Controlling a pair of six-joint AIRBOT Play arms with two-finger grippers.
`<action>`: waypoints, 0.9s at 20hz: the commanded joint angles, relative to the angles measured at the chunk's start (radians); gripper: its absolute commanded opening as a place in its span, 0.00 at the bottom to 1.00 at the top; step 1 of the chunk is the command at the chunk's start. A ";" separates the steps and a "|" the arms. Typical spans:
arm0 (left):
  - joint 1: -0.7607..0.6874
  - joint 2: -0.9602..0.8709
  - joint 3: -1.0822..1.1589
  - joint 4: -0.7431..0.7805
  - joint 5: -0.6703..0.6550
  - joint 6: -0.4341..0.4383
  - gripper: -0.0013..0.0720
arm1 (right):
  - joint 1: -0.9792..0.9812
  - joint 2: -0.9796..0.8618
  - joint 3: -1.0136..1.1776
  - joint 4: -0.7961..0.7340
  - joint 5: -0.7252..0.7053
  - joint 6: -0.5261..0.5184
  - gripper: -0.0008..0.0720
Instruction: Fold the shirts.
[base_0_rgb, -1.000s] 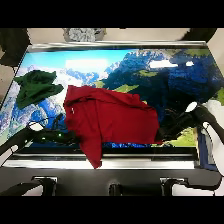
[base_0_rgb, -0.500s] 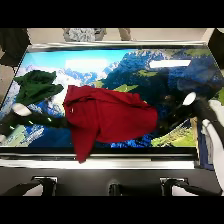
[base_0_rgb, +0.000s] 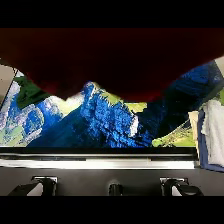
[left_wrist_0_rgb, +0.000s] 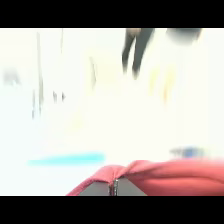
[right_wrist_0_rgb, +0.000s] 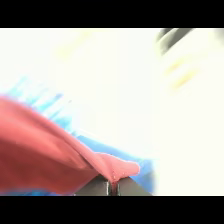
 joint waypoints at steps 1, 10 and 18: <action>0.008 0.120 0.050 0.037 0.088 -0.068 0.05 | 0.000 0.141 0.077 -0.101 0.032 0.046 0.08; 0.008 0.058 0.003 0.037 -0.025 -0.070 0.05 | 0.000 0.062 0.077 -0.102 0.183 0.042 0.08; -0.020 -0.393 -0.381 0.037 -0.218 0.049 0.05 | 0.002 -0.586 -0.004 0.008 0.471 -0.028 0.08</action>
